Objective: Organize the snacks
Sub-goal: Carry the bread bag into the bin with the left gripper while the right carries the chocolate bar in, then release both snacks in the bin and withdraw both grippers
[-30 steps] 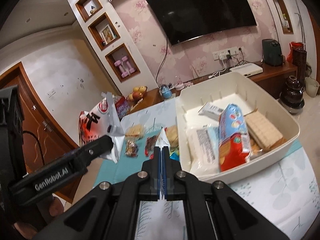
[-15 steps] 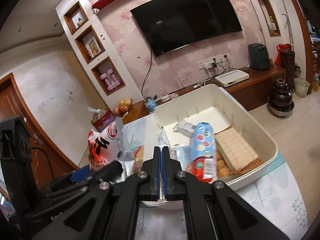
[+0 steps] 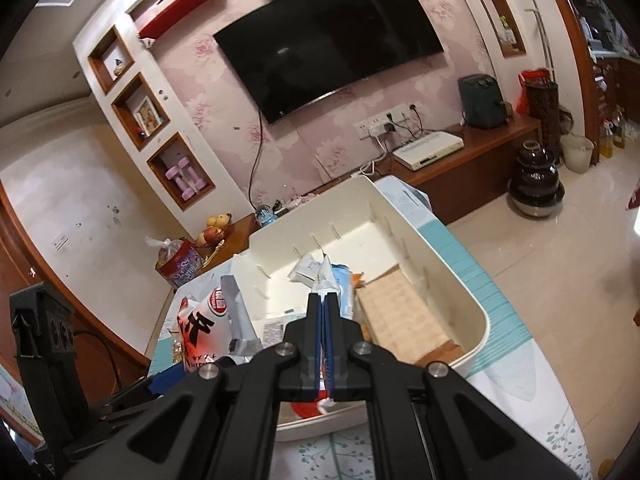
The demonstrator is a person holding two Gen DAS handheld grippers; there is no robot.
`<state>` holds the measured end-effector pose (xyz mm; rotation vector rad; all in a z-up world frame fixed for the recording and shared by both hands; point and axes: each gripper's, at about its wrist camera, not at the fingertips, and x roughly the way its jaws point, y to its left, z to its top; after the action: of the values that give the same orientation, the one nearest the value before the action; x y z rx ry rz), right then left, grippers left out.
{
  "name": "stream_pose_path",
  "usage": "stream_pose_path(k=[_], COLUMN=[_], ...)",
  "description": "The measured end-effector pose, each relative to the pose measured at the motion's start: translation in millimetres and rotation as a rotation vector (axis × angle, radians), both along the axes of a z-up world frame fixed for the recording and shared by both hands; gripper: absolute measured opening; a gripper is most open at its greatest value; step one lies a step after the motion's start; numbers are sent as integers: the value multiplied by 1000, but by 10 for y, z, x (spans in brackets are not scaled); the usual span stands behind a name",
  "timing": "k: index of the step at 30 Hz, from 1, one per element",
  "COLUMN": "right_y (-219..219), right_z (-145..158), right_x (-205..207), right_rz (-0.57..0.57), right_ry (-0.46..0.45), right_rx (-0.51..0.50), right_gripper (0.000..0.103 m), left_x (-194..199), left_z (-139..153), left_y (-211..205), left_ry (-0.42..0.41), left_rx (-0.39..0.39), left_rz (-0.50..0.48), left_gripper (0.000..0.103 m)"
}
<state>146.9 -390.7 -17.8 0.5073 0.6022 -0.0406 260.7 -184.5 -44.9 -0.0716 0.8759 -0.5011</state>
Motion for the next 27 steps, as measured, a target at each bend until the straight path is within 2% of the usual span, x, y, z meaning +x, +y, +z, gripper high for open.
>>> stream_pose_path(k=[3, 9, 15, 20, 27], right_y=[-61, -86, -3, 85, 341], right_z=[-46, -45, 7, 14, 95], right_x=[4, -12, -55, -93, -159], right_rz=[-9, -19, -3, 36, 82], right_ry=[13, 13, 24, 47, 57], right_rx=[19, 30, 12, 50, 29], right_gripper=[4, 4, 5, 13, 26], left_x=[9, -51, -134, -238, -454], left_z=[6, 105, 168, 192, 221], left_y=[19, 170, 363, 573, 990], left_ry=[3, -16, 21, 44, 51], left_rx=[-6, -21, -25, 6, 56], left_rz=[5, 20, 35, 80, 162], left_gripper=[81, 86, 87, 87, 87])
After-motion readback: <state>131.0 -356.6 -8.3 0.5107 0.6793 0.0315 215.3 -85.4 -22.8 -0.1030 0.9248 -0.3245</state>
